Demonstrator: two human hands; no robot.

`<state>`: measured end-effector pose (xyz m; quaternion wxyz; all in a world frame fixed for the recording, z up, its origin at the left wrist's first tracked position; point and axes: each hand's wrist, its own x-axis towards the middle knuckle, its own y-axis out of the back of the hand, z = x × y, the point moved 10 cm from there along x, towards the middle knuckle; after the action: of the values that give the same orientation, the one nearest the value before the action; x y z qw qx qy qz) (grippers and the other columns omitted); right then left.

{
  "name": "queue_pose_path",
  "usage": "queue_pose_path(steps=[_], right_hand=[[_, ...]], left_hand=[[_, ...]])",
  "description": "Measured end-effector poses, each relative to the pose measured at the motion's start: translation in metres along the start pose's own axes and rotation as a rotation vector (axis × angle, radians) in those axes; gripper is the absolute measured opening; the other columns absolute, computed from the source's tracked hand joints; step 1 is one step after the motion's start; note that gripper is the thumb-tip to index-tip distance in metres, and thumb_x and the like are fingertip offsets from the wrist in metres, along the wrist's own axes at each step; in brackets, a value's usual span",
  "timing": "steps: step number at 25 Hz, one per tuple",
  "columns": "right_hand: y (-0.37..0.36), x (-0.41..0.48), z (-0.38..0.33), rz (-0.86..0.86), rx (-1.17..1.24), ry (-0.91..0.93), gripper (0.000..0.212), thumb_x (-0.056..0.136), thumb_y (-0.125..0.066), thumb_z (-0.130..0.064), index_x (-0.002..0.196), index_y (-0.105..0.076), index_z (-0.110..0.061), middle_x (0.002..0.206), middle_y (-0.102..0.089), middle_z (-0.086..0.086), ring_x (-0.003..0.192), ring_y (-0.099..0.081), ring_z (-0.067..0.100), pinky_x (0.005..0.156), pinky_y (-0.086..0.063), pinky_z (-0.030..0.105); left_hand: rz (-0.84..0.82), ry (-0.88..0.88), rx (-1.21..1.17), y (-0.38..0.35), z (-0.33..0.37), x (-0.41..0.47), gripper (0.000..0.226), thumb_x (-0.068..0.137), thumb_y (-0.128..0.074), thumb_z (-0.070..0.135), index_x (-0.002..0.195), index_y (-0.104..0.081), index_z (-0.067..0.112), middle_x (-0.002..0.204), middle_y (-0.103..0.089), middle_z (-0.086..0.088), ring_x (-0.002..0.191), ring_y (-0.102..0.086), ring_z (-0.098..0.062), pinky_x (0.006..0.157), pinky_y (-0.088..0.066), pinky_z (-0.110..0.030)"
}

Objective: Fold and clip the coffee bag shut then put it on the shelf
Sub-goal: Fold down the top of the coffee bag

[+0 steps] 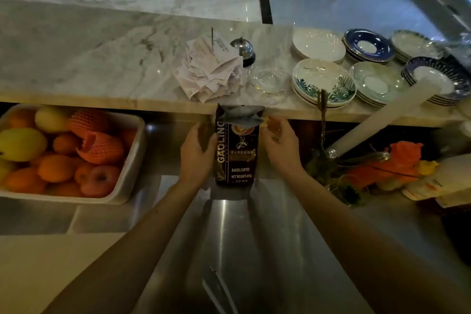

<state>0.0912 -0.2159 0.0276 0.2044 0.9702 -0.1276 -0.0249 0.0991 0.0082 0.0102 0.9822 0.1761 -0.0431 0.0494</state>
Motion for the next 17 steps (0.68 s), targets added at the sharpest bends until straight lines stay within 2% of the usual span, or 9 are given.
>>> queue_pose_path(steps=[1, 3, 7, 9, 12, 14, 17], right_hand=[[-0.007, 0.006, 0.003, 0.000, 0.020, -0.018, 0.032, 0.094, -0.059, -0.018, 0.126, -0.054, -0.016, 0.118, -0.063, -0.004, 0.094, -0.055, -0.010, 0.078, -0.050, 0.009], [-0.013, 0.016, 0.015, 0.028, 0.044, -0.054, 0.031, 0.092, -0.062, -0.018, 0.122, -0.057, -0.015, 0.109, -0.065, -0.008, 0.091, -0.058, -0.013, 0.075, -0.049, 0.005], [-0.020, 0.021, 0.028, 0.093, 0.116, -0.072, 0.023, 0.090, -0.064, -0.016, 0.113, -0.061, -0.014, 0.096, -0.063, -0.018, 0.085, -0.059, -0.018, 0.071, -0.047, 0.002], [-0.021, 0.020, 0.032, 0.114, 0.161, -0.082, 0.020, 0.090, -0.065, -0.020, 0.109, -0.060, -0.017, 0.097, -0.065, -0.014, 0.088, -0.062, -0.009, 0.073, -0.051, 0.009], [-0.022, 0.013, 0.037, 0.141, 0.200, -0.096, 0.011, 0.089, -0.067, -0.025, 0.093, -0.058, -0.022, 0.097, -0.069, 0.001, 0.092, -0.068, 0.013, 0.077, -0.057, 0.028], [-0.018, 0.004, 0.037, 0.169, 0.210, -0.097, 0.011, 0.089, -0.066, -0.022, 0.086, -0.056, -0.024, 0.092, -0.068, 0.002, 0.087, -0.068, 0.013, 0.072, -0.056, 0.023], [-0.009, -0.014, 0.033, 0.185, 0.195, -0.093, 0.011, 0.090, -0.064, -0.019, 0.085, -0.055, -0.017, 0.085, -0.066, 0.000, 0.079, -0.065, 0.007, 0.062, -0.050, 0.014]], left_hand=[[-0.021, 0.038, -0.055, -0.006, -0.007, 0.008, 0.042, 0.095, -0.058, 0.024, 0.135, -0.048, 0.018, 0.122, -0.054, 0.015, 0.106, -0.052, 0.014, 0.087, -0.040, -0.002], [-0.044, 0.060, -0.093, -0.019, -0.017, 0.020, 0.038, 0.095, -0.057, 0.027, 0.132, -0.051, 0.021, 0.119, -0.058, 0.017, 0.101, -0.053, 0.020, 0.085, -0.041, 0.000], [0.006, 0.088, -0.143, -0.023, -0.029, 0.029, 0.029, 0.094, -0.059, 0.028, 0.121, -0.060, 0.015, 0.109, -0.068, 0.007, 0.099, -0.064, 0.003, 0.084, -0.052, -0.014], [0.025, 0.041, -0.174, -0.020, -0.025, 0.031, 0.023, 0.094, -0.060, 0.022, 0.115, -0.064, 0.011, 0.102, -0.070, 0.004, 0.093, -0.066, 0.004, 0.079, -0.051, -0.011], [0.019, -0.011, -0.193, -0.019, -0.015, 0.026, 0.015, 0.095, -0.059, 0.015, 0.104, -0.067, 0.007, 0.092, -0.068, 0.006, 0.082, -0.065, 0.005, 0.073, -0.049, -0.009], [0.016, -0.007, -0.229, -0.017, -0.011, 0.015, 0.009, 0.094, -0.059, 0.012, 0.096, -0.067, 0.008, 0.085, -0.068, 0.007, 0.076, -0.065, 0.004, 0.069, -0.049, -0.011], [0.012, 0.000, -0.216, -0.014, -0.010, -0.002, 0.010, 0.094, -0.060, 0.014, 0.090, -0.068, 0.011, 0.081, -0.069, 0.006, 0.074, -0.066, -0.001, 0.068, -0.054, -0.021]])
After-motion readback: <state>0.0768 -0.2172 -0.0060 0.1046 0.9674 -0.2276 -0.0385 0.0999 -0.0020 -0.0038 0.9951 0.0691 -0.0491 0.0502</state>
